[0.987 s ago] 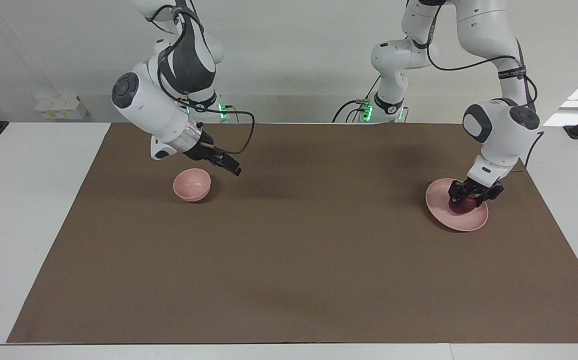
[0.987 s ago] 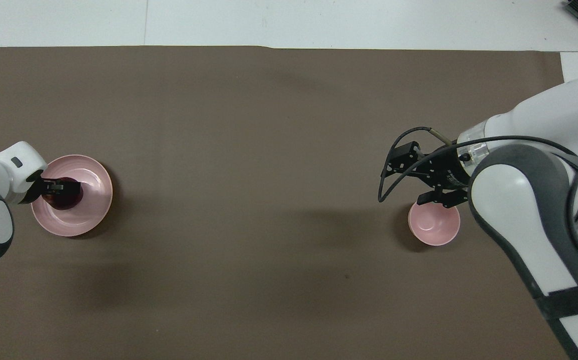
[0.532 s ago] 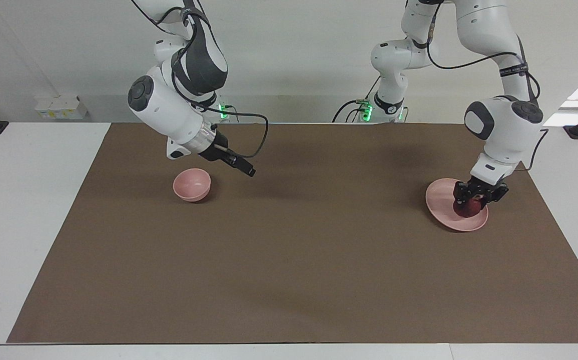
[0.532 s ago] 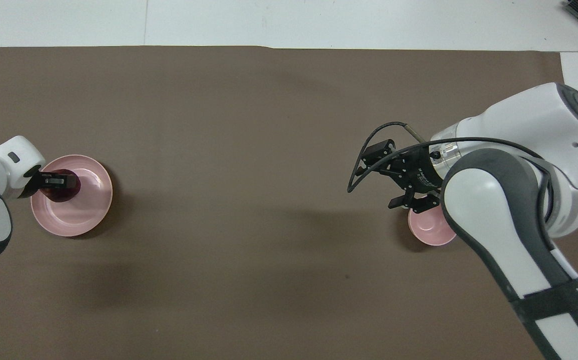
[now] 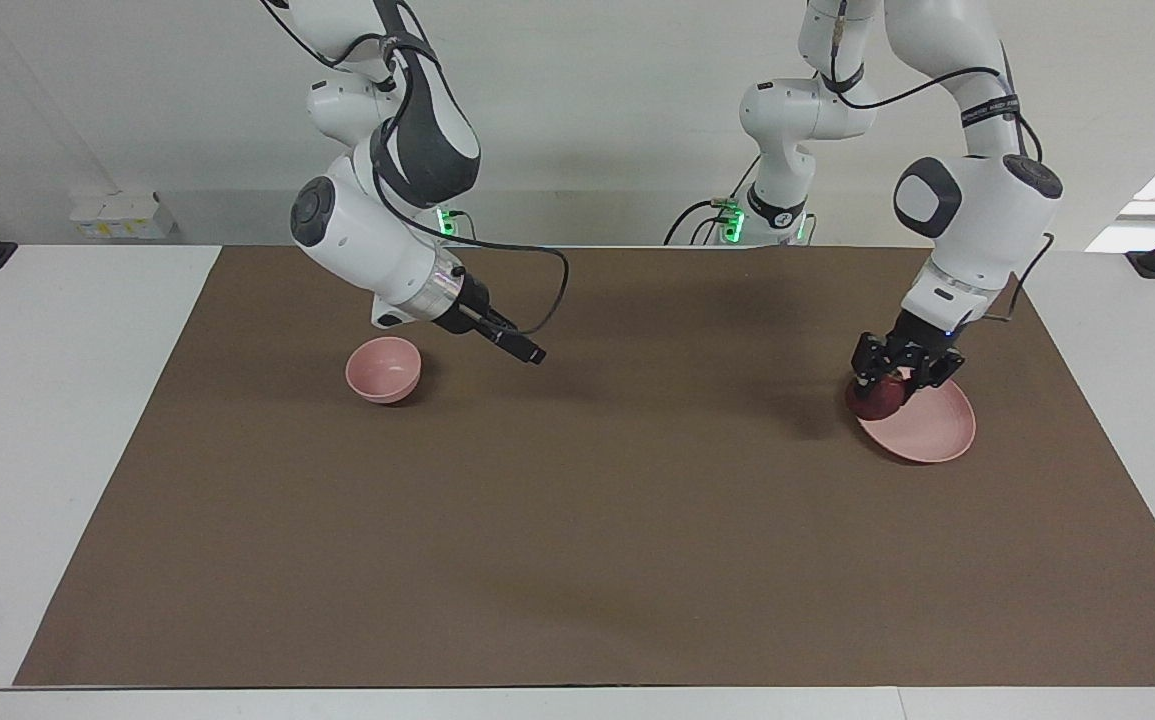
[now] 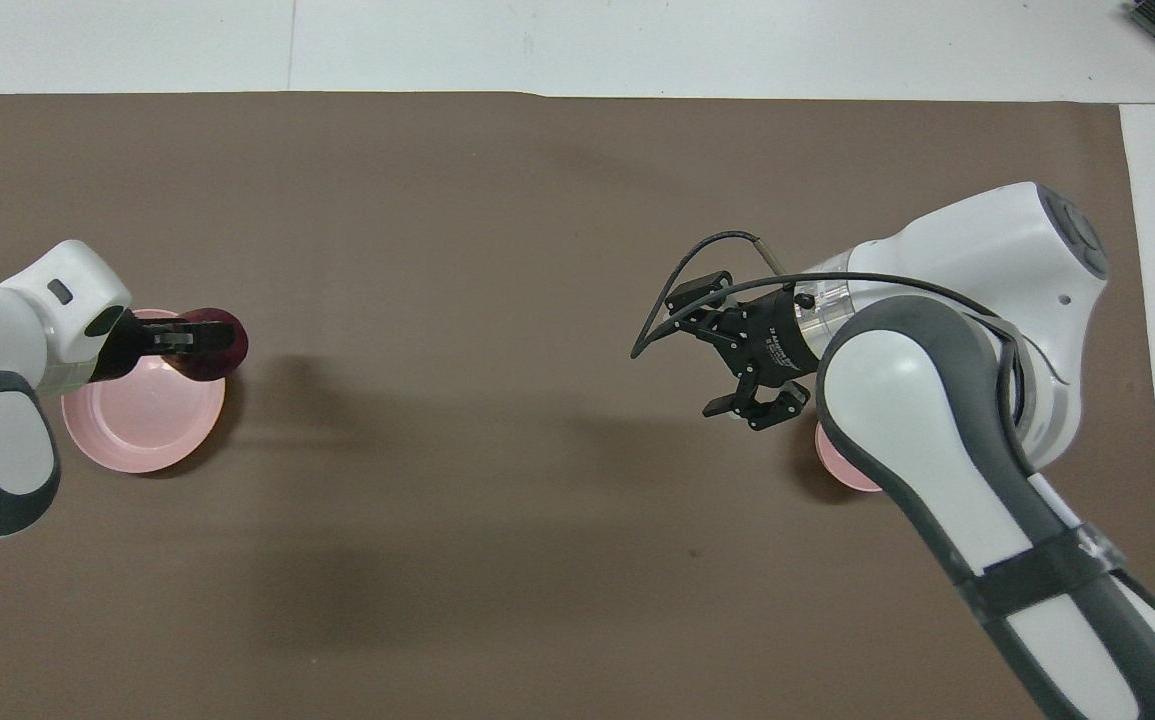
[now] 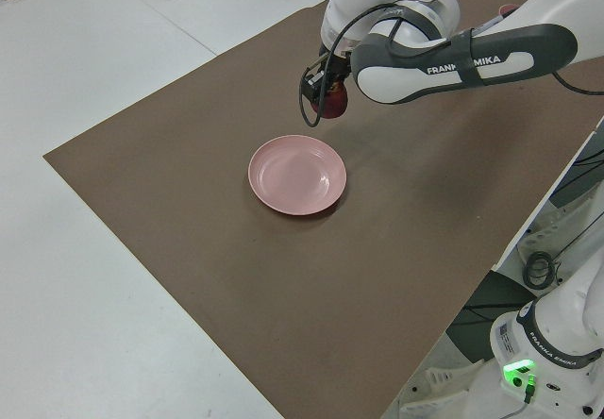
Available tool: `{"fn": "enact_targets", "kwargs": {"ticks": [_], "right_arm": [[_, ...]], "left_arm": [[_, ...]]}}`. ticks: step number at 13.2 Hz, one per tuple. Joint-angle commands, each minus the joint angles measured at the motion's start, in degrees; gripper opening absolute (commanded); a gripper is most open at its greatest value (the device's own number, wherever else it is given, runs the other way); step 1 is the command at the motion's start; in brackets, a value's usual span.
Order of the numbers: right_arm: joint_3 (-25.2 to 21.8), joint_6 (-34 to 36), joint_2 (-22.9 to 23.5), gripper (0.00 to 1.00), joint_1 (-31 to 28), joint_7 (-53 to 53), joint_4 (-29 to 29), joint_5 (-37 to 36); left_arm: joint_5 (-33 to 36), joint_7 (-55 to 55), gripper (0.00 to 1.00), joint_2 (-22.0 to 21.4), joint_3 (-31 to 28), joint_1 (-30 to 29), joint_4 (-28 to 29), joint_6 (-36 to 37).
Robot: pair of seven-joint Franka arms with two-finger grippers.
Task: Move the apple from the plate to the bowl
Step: 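Lift the apple with the left gripper toward the right gripper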
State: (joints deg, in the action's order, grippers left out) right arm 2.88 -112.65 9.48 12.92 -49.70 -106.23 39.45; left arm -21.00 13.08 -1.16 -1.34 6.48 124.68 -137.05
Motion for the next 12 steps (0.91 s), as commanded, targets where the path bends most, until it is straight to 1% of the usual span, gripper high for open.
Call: {"fn": "enact_targets", "kwargs": {"ticks": [1, 2, 3, 4, 5, 7, 9, 11, 12], "right_arm": [[0.0, -2.4, 2.6, 1.0, 1.3, -3.8, 0.8, 2.7], [0.0, -2.7, 3.3, 1.0, 1.5, -4.2, 1.0, 4.8], [0.0, -4.1, 3.6, 1.0, 2.5, -4.4, 1.0, 7.3], [0.0, -5.5, 4.1, 1.0, 3.8, -5.2, 1.0, 7.8], [0.0, -7.0, 4.6, 1.0, 4.5, -6.6, 1.1, 8.0], [0.0, -8.8, 5.8, 1.0, 5.1, -7.0, 2.0, 10.4], [0.0, -12.5, 6.9, 1.0, 6.6, -7.4, 2.7, 11.8], [0.0, -13.5, 9.1, 1.0, 7.7, -7.4, 4.8, 13.3], [0.0, -13.9, 9.6, 1.0, 8.3, -7.6, 5.3, 13.3]], "left_arm": [[-4.0, -6.9, 0.01, 0.2, -0.2, 5.2, -1.5, -0.2], [-6.2, -8.1, 0.01, 0.2, 0.3, 6.8, -1.6, -0.5], [-10.6, -8.9, 0.01, 0.0, 0.5, 9.0, -1.5, -0.8], [-14.6, -9.1, 0.0, -0.1, 1.0, 10.4, -1.5, -1.8], [-16.8, -9.4, 0.0, -0.1, 2.6, 10.7, -1.5, -3.4], [-20.0, -10.4, 0.01, -0.2, 5.5, 10.7, -1.3, -4.9], [-23.3, -10.4, 0.01, -0.3, 8.2, 10.7, -1.3, -6.4], [-26.1, -10.9, 0.0, -0.5, 12.8, 10.7, -1.2, -9.3], [-26.9, -11.2, 0.0, -0.4, 14.0, 10.7, -1.2, -11.6]]}}
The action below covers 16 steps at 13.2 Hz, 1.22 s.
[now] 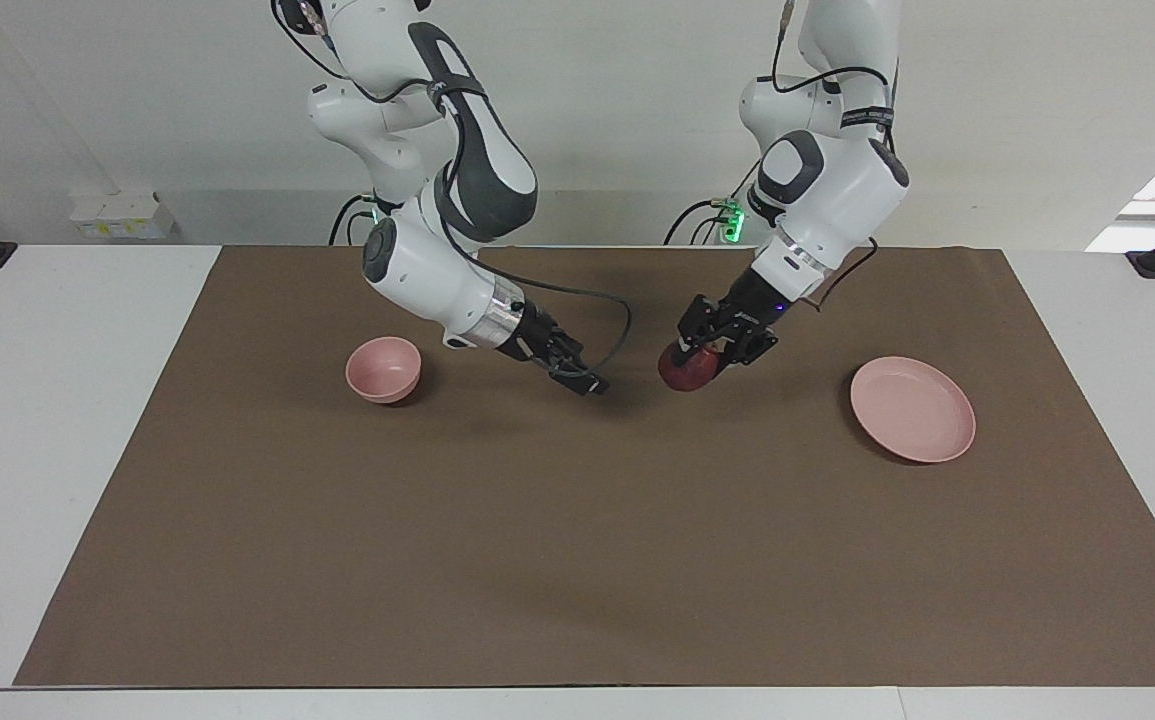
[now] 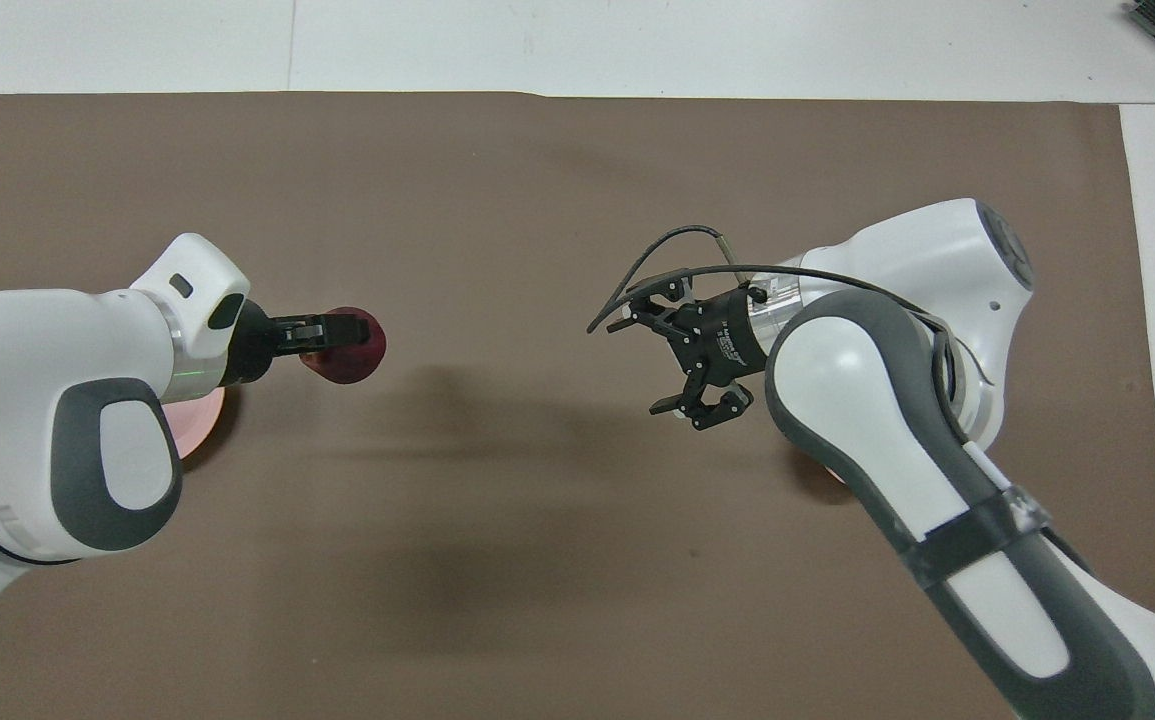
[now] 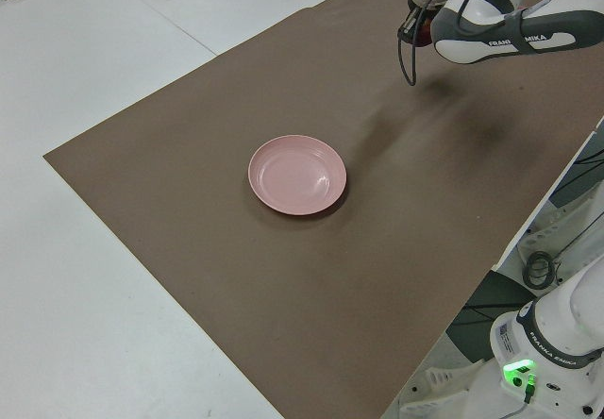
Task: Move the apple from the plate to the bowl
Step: 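Lift the apple with the left gripper toward the right gripper, then grasp the apple with the right gripper while the left gripper releases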
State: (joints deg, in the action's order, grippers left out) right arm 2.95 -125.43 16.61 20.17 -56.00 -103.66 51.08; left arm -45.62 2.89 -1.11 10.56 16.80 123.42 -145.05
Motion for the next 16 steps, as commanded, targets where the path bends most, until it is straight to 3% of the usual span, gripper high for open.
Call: {"fn": "enact_targets", "kwargs": {"ticks": [1, 10, 13, 14, 15, 16], "right_arm": [[-0.1, -1.4, 2.5, 1.0, 1.3, -1.7, 2.9, 1.4], [0.3, 2.2, 2.4, 1.0, 2.0, -2.0, 2.7, 3.1], [0.3, 2.6, 2.4, 1.0, 2.0, -1.5, 2.9, 6.9], [0.3, 2.6, 2.2, 0.86, 2.1, -1.6, 2.9, 6.9], [0.3, 2.6, 2.2, 0.44, 2.0, -1.6, 2.9, 6.9], [0.3, 2.6, 2.2, 0.25, 1.9, -1.6, 2.9, 6.9]], "left_arm": [[-2.9, -1.0, 0.0, -0.2, 4.3, 0.4, -0.1, -6.3], [-3.1, -1.2, 0.01, 0.8, 6.6, 1.5, -0.7, -9.4], [-3.1, -2.4, 0.08, 0.8, 6.6, 1.5, -0.7, -9.4], [-3.0, -2.7, 0.1, 0.8, 6.6, 1.5, -0.7, -9.3], [-3.0, -2.8, 0.12, 0.8, 6.5, 1.5, -0.7, -9.3], [-3.0, -2.8, 0.13, 0.8, 6.6, 1.5, -0.7, -9.2]]}}
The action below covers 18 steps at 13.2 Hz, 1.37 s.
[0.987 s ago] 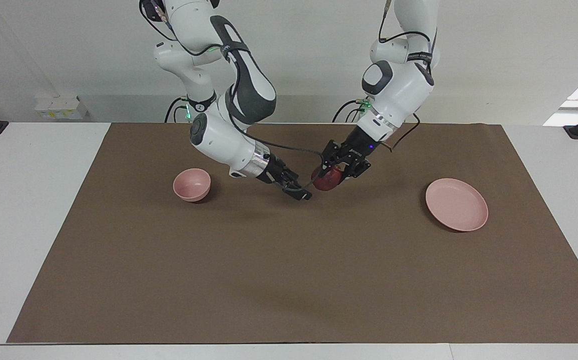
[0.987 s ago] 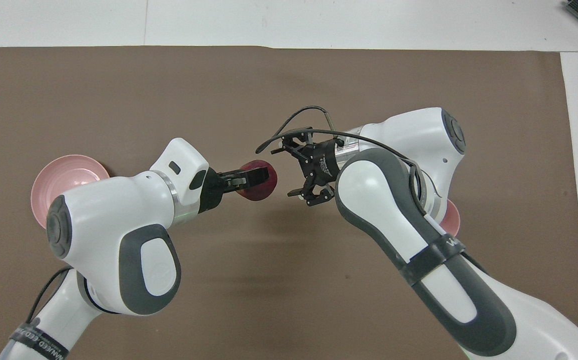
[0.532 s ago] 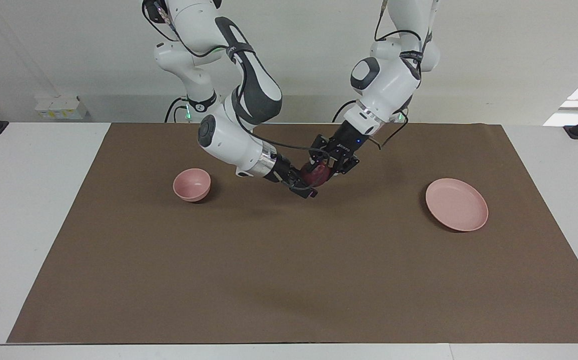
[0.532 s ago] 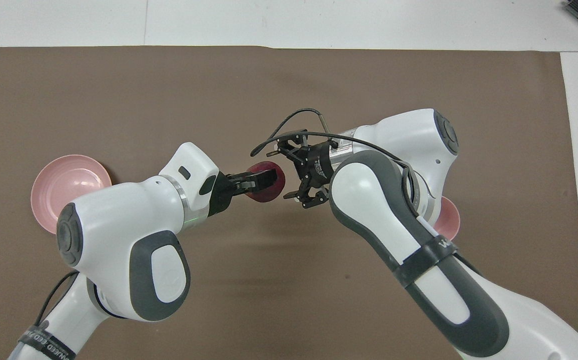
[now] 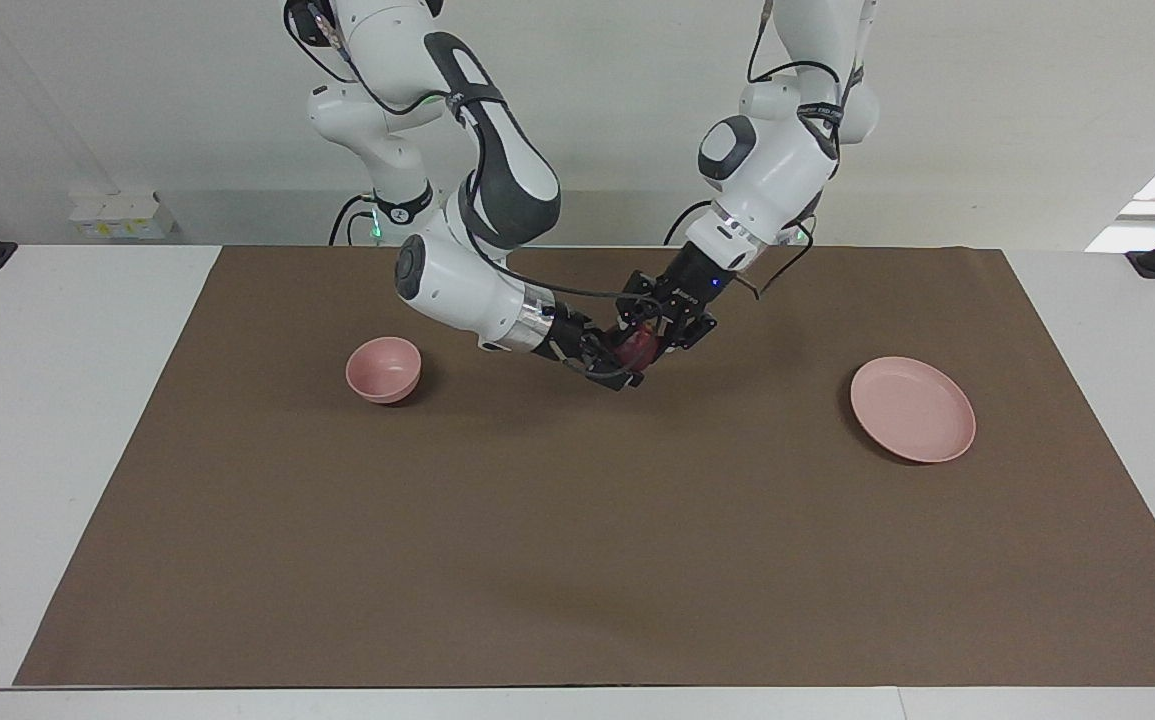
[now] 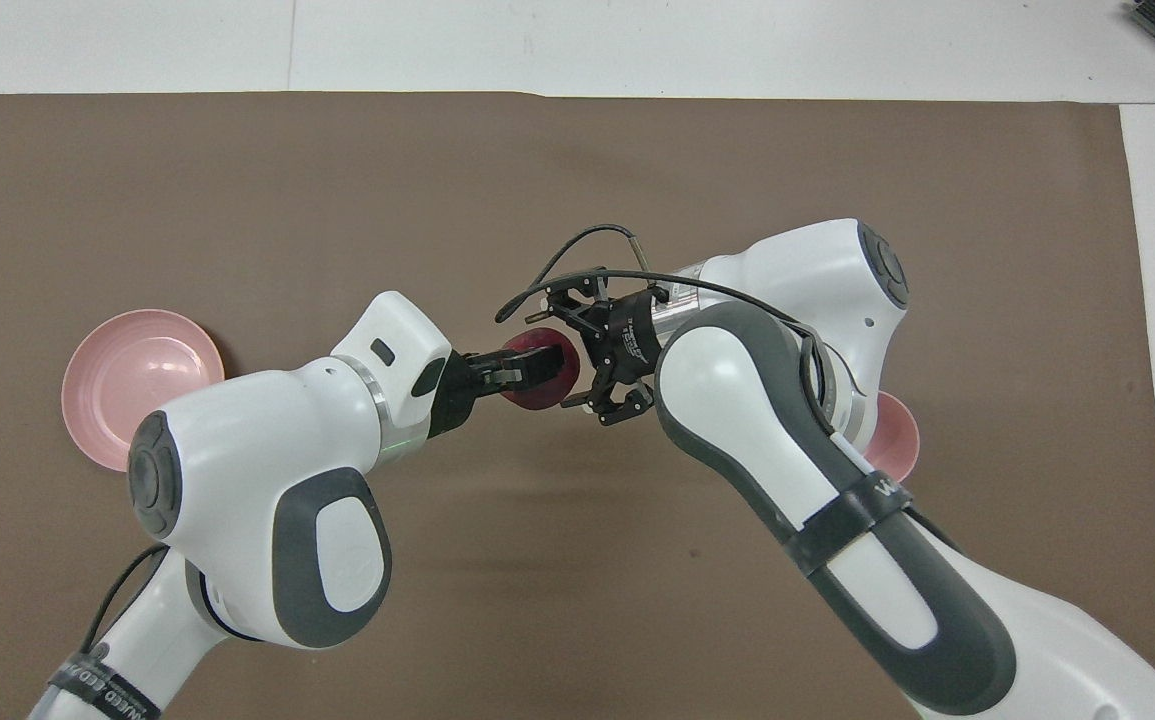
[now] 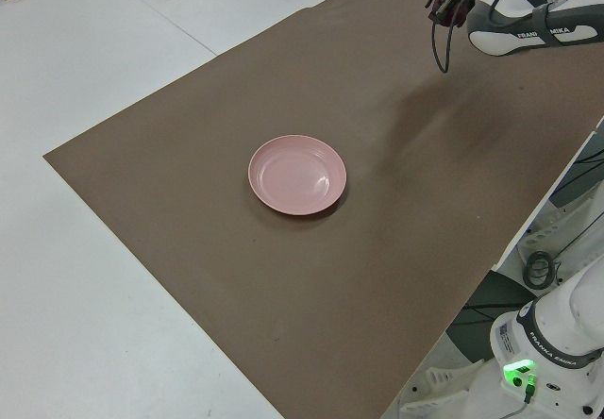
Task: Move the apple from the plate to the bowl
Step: 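Grasp the apple with the right gripper while the left gripper releases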
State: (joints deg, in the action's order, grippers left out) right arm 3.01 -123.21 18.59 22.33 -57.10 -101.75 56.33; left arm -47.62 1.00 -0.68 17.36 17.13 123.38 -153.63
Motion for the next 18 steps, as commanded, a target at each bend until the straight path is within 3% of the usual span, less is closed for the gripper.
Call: {"fn": "enact_targets", "kwargs": {"ticks": [1, 3, 4, 6, 11, 15, 18], "right_arm": [[0.2, 0.3, 0.2, 0.19, -0.3, -0.6, 0.9, 1.7], [0.2, 0.4, 0.2, 0.18, -0.5, -0.6, 0.9, 1.7], [0.2, 0.4, 0.1, 0.18, -0.5, -0.6, 0.9, 1.7], [0.2, 0.5, 0.0, 0.18, -0.6, -0.6, 0.8, 1.7], [-0.5, 1.7, -1.9, 0.18, -1.7, 0.1, 0.9, -0.5], [-0.4, 3.3, -3.7, 0.0, -2.2, 1.5, 3.6, -14.1], [-0.3, 5.9, -4.3, 0.0, -1.6, 5.4, 4.7, -25.5]], "left_arm": [[-1.0, -0.9, 0.17, 0.4, -0.3, 1.1, -0.7, -0.4], [-0.9, -0.8, 0.27, 0.5, -0.3, 0.7, -0.7, -0.2], [-0.4, -0.7, 0.46, 0.6, -0.3, 0.3, -0.9, -0.1], [-0.1, -0.4, 1.0, 0.3, -0.7, 0.0, -1.1, 0.3], [3.6, 0.0, 1.0, -1.7, -1.0, -5.6, -1.4, 7.5], [22.0, 0.0, 1.0, 0.4, -1.0, -14.6, -9.9, 24.2], [40.4, 0.1, 1.0, 3.3, -1.0, -19.3, -21.8, 40.1]]}}
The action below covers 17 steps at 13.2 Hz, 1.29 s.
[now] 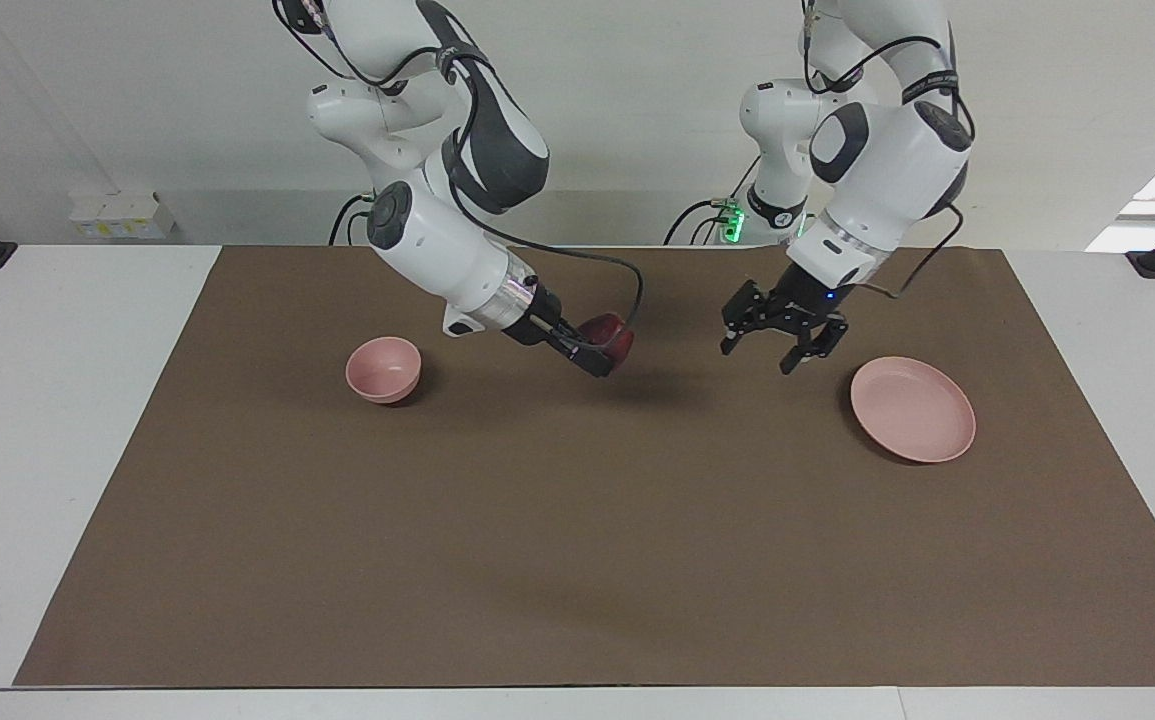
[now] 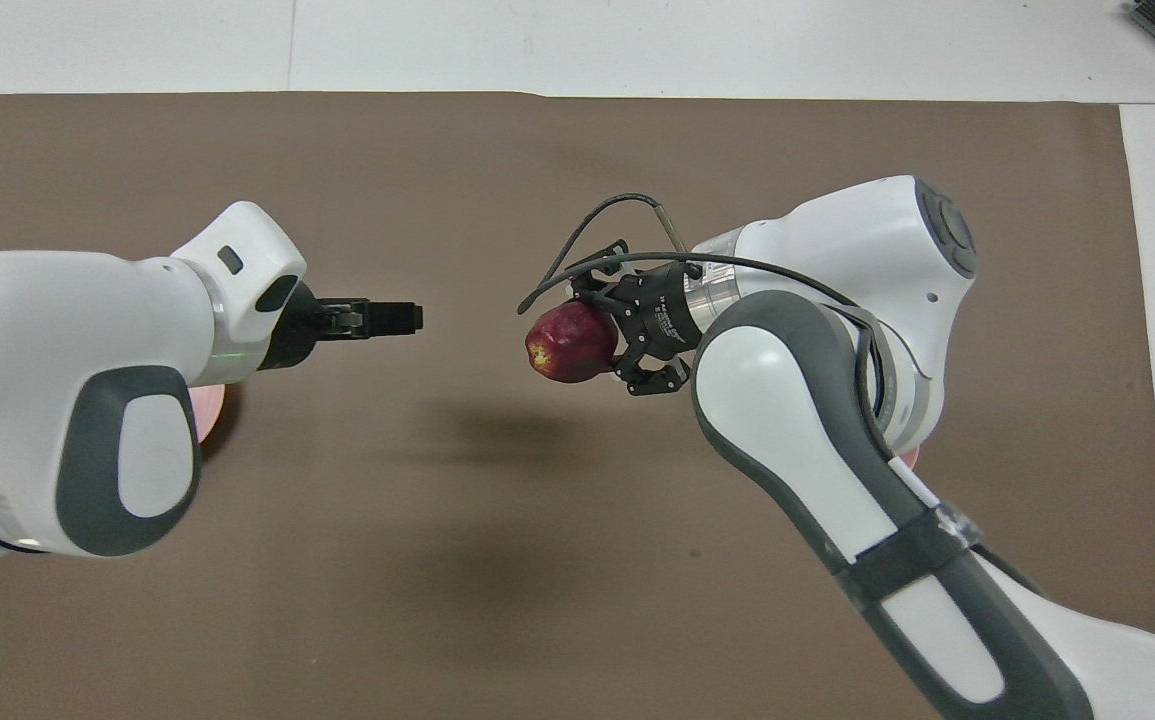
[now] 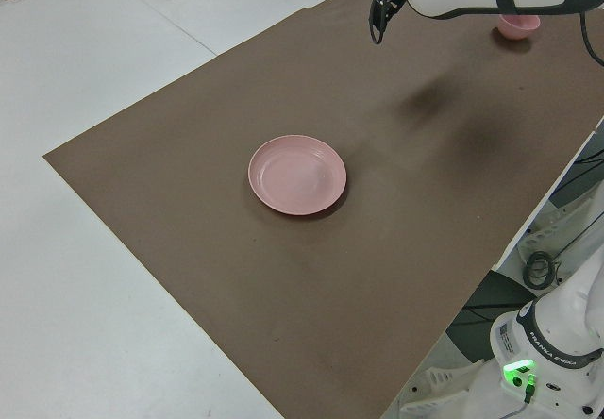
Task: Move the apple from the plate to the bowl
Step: 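Grasp the apple with the right gripper while the left gripper releases, then carry the apple with the right gripper into the pink bowl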
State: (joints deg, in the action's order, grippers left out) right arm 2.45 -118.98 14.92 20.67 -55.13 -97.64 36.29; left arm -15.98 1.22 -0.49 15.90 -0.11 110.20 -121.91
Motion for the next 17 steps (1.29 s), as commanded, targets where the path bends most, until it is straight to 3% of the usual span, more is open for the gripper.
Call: {"fn": "enact_targets", "kwargs": {"ticks": [1, 6, 11, 14, 17], "right_arm": [[0.3, 2.1, -0.9, 0.0, 0.2, 5.4, 0.6, -9.2], [0.2, 6.3, -2.3, 0.0, -0.2, 21.0, -0.8, -25.2], [0.1, 4.8, -5.2, 0.0, -5.4, 34.2, -7.6, -35.0], [0.2, -0.7, -8.4, 0.0, -10.5, 43.8, -15.4, -36.1], [0.2, -7.7, -13.3, 0.0, -14.6, 50.4, -26.2, -36.0]], "left_arm": [[12.7, 0.4, 1.0, 3.5, 0.4, -3.2, -12.0, 11.7], [17.2, 4.1, 1.0, 3.4, -1.1, -5.7, -23.8, 27.4], [16.6, 5.5, 1.0, 3.3, -4.8, -6.0, -27.4, 33.8], [16.2, 9.1, 1.0, 2.9, -8.6, -3.9, -27.6, 35.4], [16.2, 9.2, 1.0, 1.4, -16.1, 2.4, -26.9, 35.3]]}}
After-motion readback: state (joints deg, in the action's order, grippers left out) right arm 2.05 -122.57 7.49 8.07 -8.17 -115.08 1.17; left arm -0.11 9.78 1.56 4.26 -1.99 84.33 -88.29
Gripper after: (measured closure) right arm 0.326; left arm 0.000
